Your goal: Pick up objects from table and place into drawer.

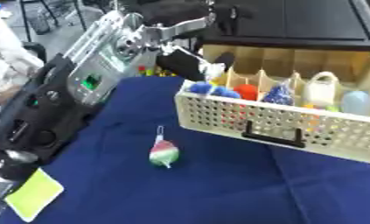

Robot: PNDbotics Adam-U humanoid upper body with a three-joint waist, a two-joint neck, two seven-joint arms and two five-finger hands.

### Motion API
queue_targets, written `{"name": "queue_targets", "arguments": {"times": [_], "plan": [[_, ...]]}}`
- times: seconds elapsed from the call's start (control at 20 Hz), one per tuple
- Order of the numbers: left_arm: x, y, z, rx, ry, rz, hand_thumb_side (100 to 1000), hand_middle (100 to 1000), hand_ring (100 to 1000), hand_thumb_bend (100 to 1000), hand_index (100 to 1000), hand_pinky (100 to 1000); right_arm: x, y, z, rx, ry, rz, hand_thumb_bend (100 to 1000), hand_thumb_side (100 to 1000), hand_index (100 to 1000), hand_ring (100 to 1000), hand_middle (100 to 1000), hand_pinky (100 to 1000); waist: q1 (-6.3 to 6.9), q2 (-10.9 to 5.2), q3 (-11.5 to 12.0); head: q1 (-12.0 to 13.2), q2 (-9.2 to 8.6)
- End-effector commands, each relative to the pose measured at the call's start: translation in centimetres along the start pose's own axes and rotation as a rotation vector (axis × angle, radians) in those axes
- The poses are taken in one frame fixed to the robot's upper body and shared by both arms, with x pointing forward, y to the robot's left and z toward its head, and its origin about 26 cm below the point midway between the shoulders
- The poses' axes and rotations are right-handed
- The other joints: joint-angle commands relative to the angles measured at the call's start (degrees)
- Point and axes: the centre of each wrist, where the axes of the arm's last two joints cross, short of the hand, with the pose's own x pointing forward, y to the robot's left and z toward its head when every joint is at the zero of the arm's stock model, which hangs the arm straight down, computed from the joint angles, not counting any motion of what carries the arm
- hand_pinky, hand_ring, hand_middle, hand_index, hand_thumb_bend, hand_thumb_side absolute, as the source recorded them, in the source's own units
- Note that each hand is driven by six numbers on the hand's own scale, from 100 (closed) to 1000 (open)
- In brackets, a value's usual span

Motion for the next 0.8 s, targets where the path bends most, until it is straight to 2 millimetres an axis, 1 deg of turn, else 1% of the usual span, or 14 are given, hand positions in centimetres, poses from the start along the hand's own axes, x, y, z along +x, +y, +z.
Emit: {"name": "queue_targets", "arguments": {"times": [0.05, 0.25, 0.35, 0.4, 0.5, 0.6, 0.7, 0.8], "plan": [[-0.4, 1.1, -0.1, 0.053, 0.020, -0.041, 380, 765, 802, 100, 1000, 571, 0.1, 0.1, -0.8, -0.017, -0.038, -0.011, 100, 594, 720, 566, 664, 559, -0.28, -0.86, 0.0, 0.1, -0.63], [-0.5, 1.1, 0.0, 0.098, 0.023, -0.029, 358, 746, 791, 100, 1000, 556, 0.1, 0.1, -0.8, -0.018, -0.037, -0.009, 100, 593, 720, 566, 665, 559, -0.34, -0.86, 0.1, 0.0, -0.56], [-0.3, 1.5, 0.1, 0.135, 0.022, -0.017, 355, 730, 782, 100, 1000, 545, 0.1, 0.0, -0.7, -0.018, -0.035, -0.007, 100, 594, 720, 566, 665, 559, -0.40, -0.98, 0.2, -0.1, -0.48], [-0.2, 1.9, 0.3, 0.164, 0.020, -0.006, 355, 707, 771, 100, 987, 534, 0.1, 0.0, -0.7, -0.018, -0.034, -0.006, 100, 592, 720, 566, 666, 559, -0.46, -1.05, 0.3, -0.1, -0.42], [0.2, 3.0, 0.8, 0.236, 0.016, 0.018, 372, 674, 754, 100, 968, 522, 0.1, 0.0, -0.7, -0.018, -0.033, -0.004, 100, 591, 720, 566, 667, 559, -0.65, -1.22, 0.5, -0.2, -0.12], [0.7, 4.6, 1.6, 0.329, 0.016, 0.034, 386, 660, 747, 100, 956, 517, 0.1, -0.2, -0.6, -0.018, -0.031, 0.002, 100, 590, 720, 566, 667, 559, -0.87, -1.44, 0.9, -0.4, 0.28], [1.2, 6.4, 2.9, 0.437, 0.016, 0.056, 391, 642, 737, 100, 940, 513, 0.1, -0.3, -0.5, -0.018, -0.028, 0.006, 100, 589, 719, 566, 668, 559, -1.06, -1.64, 1.3, -0.6, 0.65], [1.6, 8.0, 4.3, 0.538, 0.019, 0.079, 418, 614, 710, 100, 903, 495, 0.1, -0.4, -0.4, -0.017, -0.026, 0.011, 100, 588, 719, 566, 668, 558, -1.25, -1.83, 1.6, -0.7, 1.00]]}}
